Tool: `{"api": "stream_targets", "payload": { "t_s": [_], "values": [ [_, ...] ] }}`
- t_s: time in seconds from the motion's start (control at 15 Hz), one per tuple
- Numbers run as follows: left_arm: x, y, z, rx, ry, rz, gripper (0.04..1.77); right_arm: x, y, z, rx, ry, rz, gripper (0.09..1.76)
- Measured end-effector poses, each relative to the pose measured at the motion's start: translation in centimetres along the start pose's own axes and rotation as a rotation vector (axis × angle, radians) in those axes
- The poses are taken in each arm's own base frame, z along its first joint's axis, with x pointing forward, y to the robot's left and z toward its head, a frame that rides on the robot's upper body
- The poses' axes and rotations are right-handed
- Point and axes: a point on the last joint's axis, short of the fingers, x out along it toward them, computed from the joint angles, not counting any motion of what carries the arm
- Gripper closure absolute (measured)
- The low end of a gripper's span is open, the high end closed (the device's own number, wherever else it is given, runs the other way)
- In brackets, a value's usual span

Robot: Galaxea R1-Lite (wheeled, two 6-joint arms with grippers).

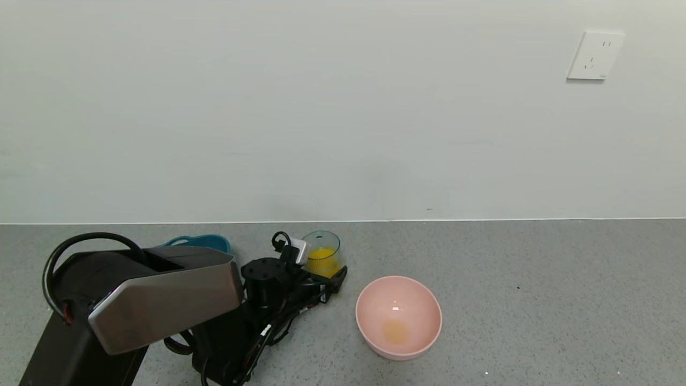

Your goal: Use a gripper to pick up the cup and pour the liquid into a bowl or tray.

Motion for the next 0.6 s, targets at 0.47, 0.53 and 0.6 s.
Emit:
{"api": "stream_targets", "payload": {
  "t_s": [0.47, 0.53, 0.6],
  "values": [
    [0.41, 0.02, -0.06, 0.001, 0.001, 0.0, 0.09, 0.0, 0.0, 0.0, 0.0, 0.0, 0.0, 0.14],
    [0.47, 0.02, 0.0, 0.001, -0.002, 0.0, 0.09, 0.0, 0.0, 0.0, 0.0, 0.0, 0.0, 0.14],
    [0.5, 0.02, 0.0, 0.001, -0.002, 0.001, 0.09, 0.0, 0.0, 0.0, 0.0, 0.0, 0.0, 0.14]
  ]
}}
